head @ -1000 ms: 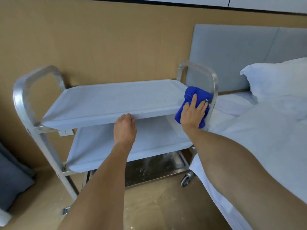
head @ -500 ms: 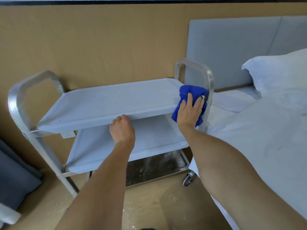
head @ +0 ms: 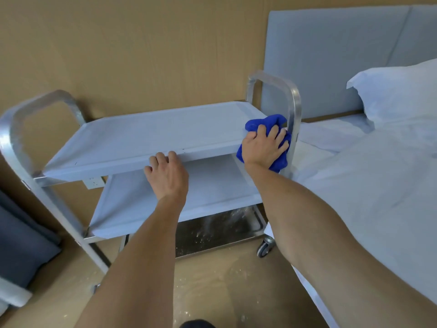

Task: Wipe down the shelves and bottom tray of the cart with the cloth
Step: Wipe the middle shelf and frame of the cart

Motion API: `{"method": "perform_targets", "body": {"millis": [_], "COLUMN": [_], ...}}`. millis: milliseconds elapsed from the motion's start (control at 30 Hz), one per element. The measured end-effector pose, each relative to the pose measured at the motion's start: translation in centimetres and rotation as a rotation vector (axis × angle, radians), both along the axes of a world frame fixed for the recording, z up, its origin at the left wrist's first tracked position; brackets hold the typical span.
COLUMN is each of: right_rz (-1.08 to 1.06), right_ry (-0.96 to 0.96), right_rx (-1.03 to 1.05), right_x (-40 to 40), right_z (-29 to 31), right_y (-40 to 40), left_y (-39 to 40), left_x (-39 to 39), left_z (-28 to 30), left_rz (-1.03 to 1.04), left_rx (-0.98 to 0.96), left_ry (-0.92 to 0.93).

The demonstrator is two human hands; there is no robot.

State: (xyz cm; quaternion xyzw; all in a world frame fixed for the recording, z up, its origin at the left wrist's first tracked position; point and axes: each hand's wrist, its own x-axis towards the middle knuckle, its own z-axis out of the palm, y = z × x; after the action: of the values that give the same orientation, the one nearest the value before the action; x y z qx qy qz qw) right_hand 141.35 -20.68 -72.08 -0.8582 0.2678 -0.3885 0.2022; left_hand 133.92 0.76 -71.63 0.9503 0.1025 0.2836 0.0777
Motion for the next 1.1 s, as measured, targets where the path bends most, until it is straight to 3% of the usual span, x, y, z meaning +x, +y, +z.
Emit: {"method": "perform_targets", "body": {"millis": [67, 233, 467, 667, 733, 800, 933, 1033, 1100], "right_rz": [0.018, 0.037, 0.025, 0.163, 0.223, 0.224, 0.202, 0.082, 0.028], "right_ry": [0.022, 0.127, 0.193, -0.005, -0.006, -0.009, -0.034, -0.107, -0.151], "right_rx": [-0.027, -0.063, -0.112, -0.227, -0.272, -0.291, -0.374, -0.164, -0.018], "right_x": [-0.4, -1.0, -1.3, -3.1, -3.9, -3.9, -3.4, -2.6, -2.4], "right_z": [0.3, 1.3, 2.1, 0.0, -0.8, -0.6, -0.5, -0.5, -0.1], "right_y": [-0.6, -0.3, 0.0, 11.4, 14.9, 15.3, 13.5, 17.6, 22.3], "left_y": [0.4, 1.6, 2.1, 4.1, 6.3, 9.7, 17.5, 23.0, 25.9], "left_x": [0.1, 1.0, 1.5, 1.4, 1.3, 1.7, 1.5, 0.9, 0.4], "left_z": [0.7, 1.1, 2.0, 2.5, 3.4, 4.3, 6.1, 6.5, 6.3], "left_rz": [-0.057, -0.153, -0.161, -0.314, -0.325, -0.229, 0.131, 0.356, 0.39], "left_rx": [0.058, 0.106, 0.189, -0.016, 0.012, 0.102, 0.005, -0.063, -0.183], "left_ry": [-0.049, 0.207, 0.276, 0.116, 0.065, 0.035, -0.031, -0.041, -0.044]}}
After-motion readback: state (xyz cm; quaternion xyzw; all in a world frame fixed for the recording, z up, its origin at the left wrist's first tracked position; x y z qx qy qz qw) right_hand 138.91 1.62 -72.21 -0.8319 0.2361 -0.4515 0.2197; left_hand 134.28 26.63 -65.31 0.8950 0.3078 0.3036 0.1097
